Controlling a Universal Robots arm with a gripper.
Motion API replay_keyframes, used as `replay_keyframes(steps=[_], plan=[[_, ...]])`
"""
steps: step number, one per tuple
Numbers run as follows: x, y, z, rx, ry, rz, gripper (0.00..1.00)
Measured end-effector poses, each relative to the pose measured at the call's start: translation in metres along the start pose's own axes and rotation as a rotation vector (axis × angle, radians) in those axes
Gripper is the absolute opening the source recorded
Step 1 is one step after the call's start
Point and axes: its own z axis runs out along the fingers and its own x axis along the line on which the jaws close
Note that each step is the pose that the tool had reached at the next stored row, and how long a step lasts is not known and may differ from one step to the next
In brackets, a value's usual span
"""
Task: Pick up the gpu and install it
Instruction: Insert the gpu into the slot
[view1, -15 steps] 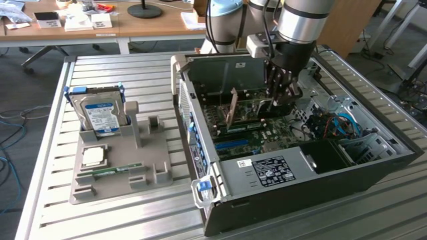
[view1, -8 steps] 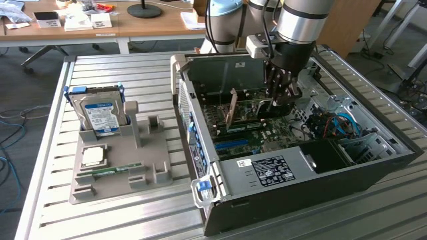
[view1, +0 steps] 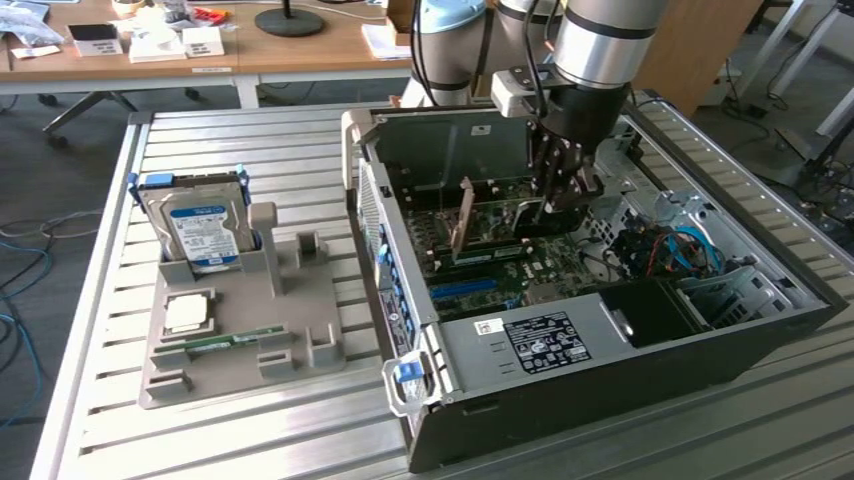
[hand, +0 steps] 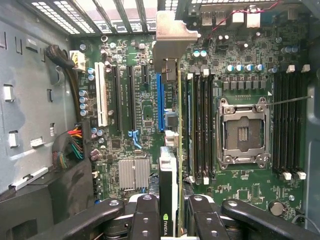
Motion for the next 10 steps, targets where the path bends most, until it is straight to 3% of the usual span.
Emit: replay_keyframes(steps=[10], plan=[[0.0000,0.0010,0.0044,0.0001,0.0003,0.000,0.27]])
